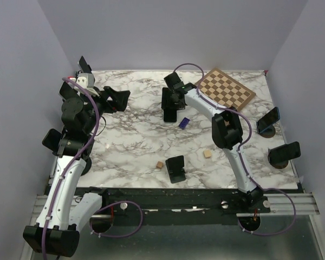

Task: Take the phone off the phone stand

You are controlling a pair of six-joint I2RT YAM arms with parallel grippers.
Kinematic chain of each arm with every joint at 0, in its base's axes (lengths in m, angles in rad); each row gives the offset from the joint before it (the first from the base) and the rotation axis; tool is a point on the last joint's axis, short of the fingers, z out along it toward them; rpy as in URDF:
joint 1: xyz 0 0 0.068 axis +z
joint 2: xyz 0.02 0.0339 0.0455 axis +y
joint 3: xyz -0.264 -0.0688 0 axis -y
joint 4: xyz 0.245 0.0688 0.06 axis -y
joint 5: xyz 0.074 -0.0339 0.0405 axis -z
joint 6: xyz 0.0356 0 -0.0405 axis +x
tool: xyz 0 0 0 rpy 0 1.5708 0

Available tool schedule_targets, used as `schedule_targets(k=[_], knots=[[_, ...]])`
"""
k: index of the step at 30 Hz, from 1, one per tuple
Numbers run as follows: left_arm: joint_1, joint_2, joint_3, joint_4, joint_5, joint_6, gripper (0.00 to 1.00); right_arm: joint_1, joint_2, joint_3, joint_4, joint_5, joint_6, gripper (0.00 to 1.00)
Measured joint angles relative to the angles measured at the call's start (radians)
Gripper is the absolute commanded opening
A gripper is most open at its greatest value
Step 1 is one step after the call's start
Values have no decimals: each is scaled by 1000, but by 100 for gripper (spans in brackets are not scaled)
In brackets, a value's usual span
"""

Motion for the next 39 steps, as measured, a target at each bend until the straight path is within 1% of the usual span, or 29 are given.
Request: schedule_targets(k=[4,6,9,12,15,19,21,23,25,29,39], knots=[[0,5,0,-1,0,0,98,0,0,-43,41,0,35,6],[1,6,0,-2,0,0,98,0,0,-54,49,4,46,13],[5,6,0,-2,0,0,98,0,0,-58,64,13,58,17],[5,6,0,-3,0,0,98,0,0,-61,69,22,63,26],[5,6,0,-3,0,0,98,0,0,-64,74,27,67,40],[5,6,0,-3,0,0,98,0,-3,-76,88,33,76,66],[5,6,0,-4,0,0,98,0,-7,-84,96,37,79,77],[5,6,0,-4,0,0,98,1,-10,-92,104,39,80,84],[5,6,0,-5,-1,0,98,2,-11,-95,111,43,79,89],[5,8,0,-10,-5,0,98,5,-11,-97,127,50,78,94],[7,34,1,-18,-7,-1,98,7,-19,-94,108,83,47,95]])
